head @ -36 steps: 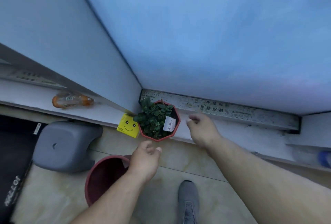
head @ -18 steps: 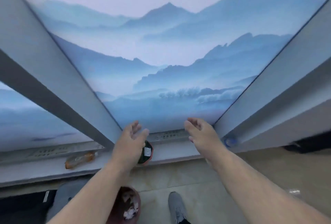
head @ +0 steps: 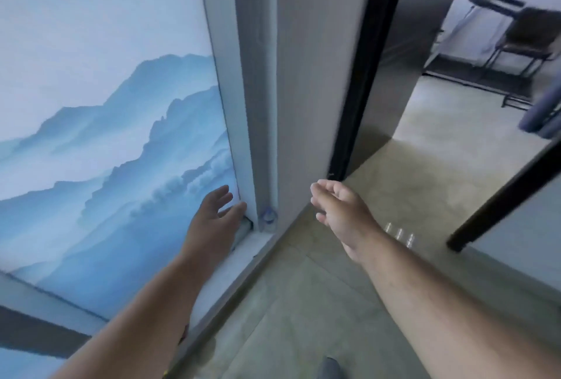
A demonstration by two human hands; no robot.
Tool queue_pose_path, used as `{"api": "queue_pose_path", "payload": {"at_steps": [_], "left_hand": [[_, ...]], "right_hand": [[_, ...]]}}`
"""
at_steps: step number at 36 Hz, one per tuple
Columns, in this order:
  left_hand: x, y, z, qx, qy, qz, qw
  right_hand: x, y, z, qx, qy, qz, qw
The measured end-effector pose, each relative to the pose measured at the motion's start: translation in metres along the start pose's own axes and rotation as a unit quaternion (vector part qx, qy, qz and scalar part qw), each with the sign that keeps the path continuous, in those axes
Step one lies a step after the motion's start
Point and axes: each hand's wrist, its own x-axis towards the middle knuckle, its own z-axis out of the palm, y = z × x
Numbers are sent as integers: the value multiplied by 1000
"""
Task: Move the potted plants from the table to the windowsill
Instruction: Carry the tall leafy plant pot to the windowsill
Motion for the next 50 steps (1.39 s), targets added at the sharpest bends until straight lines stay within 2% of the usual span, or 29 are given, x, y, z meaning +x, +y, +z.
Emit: {"api": "queue_pose_path", "payload": {"at_steps": [8,12,15,22,28,36,41,50], "left_hand": [[-47,28,145,-3,-155,47,987],[-82,31,232,28,-250,77,965],[-121,31,301,43,-312,104,943],[-249,22,457,68,-430,105,894],[-362,16,564,73,-499,108,857],[-468,18,663,117,-575,126,800],[-506,13,724,144,-613,131,765],[-534,-2,851,131,-648,93,744]], "right_hand": [[-78,28,-150,50,175,6,983],[-136,46,-229,69,256,19,964],[-180,65,-290,80,327,29,941],[-292,126,-439,169,440,31,881],[-397,164,-541,203,520,26,829],[-494,202,-624,226,600,44,766],[-521,230,-670,229,636,54,735],[-526,255,-769,210,662,86,714]]}}
